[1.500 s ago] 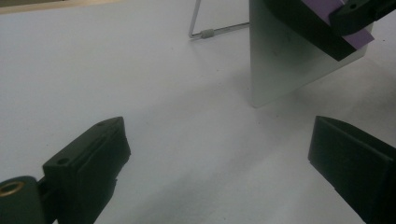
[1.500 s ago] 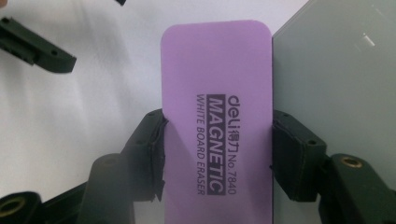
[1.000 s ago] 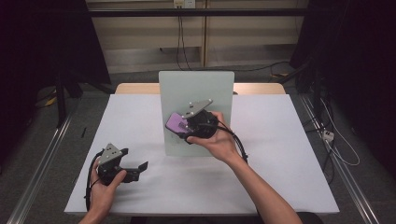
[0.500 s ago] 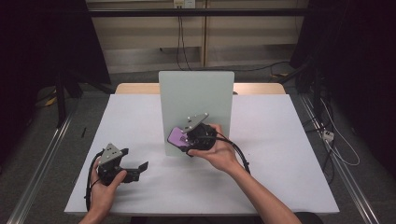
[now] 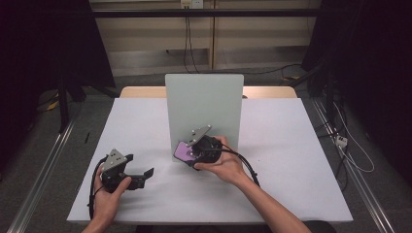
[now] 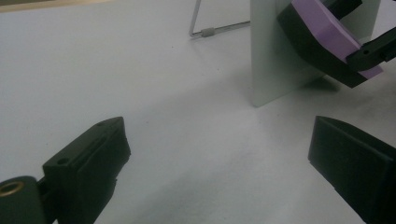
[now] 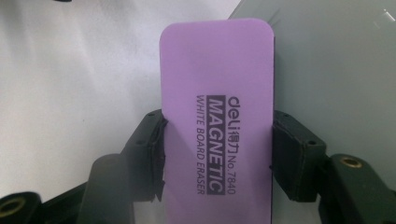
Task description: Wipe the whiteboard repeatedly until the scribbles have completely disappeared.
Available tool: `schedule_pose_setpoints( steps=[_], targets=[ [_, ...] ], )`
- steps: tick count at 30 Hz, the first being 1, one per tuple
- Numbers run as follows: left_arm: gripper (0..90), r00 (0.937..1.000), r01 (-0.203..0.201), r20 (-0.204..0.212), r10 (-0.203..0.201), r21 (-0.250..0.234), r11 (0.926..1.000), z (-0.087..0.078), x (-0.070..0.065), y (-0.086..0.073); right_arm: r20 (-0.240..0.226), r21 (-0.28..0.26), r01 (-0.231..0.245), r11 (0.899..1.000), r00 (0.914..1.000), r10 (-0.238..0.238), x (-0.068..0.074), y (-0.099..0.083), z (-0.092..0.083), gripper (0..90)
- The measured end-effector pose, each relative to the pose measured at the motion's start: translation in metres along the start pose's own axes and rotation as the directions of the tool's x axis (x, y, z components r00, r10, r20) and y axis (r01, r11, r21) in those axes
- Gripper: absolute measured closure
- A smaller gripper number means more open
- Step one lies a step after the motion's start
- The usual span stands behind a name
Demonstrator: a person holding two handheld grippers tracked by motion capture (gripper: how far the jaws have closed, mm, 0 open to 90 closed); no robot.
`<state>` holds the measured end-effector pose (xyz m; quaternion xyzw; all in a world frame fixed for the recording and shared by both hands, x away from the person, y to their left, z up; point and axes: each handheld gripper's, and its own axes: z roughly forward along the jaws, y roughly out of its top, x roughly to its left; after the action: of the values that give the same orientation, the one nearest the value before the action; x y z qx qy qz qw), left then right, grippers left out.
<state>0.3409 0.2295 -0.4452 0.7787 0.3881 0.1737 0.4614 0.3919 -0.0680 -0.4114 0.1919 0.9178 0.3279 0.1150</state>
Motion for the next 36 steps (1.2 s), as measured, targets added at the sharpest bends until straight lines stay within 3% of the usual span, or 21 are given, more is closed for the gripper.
schedule_pose_setpoints(
  steps=[13, 17, 29, 36],
  targets=[
    [4.8, 1.0000, 0.002, 0.000, -0.002, -0.006, 1.0000, 0.000, 0.000, 0.000, 0.064, -0.100, -0.012, 0.995, 0.9977, 0.019, -0.016, 0.029, -0.028, 42.0],
    [4.8, 1.0000, 0.003, 0.003, -0.003, -0.007, 1.0000, 0.000, 0.000, 0.000, 0.073, -0.098, 0.001, 0.995, 0.9973, 0.006, -0.011, 0.032, -0.022, 42.0],
    [4.8, 1.0000, 0.001, 0.002, -0.001, -0.009, 1.0000, -0.001, 0.000, 0.000, 0.004, -0.033, 0.022, 0.999, 0.9998, -0.022, 0.007, 0.024, 0.015, 42.1],
    [4.8, 1.0000, -0.001, 0.000, 0.001, -0.005, 1.0000, -0.002, 0.000, 0.000, -0.033, 0.035, 0.036, 0.999, 0.9988, -0.035, 0.013, 0.016, 0.028, 42.1]
  ],
)
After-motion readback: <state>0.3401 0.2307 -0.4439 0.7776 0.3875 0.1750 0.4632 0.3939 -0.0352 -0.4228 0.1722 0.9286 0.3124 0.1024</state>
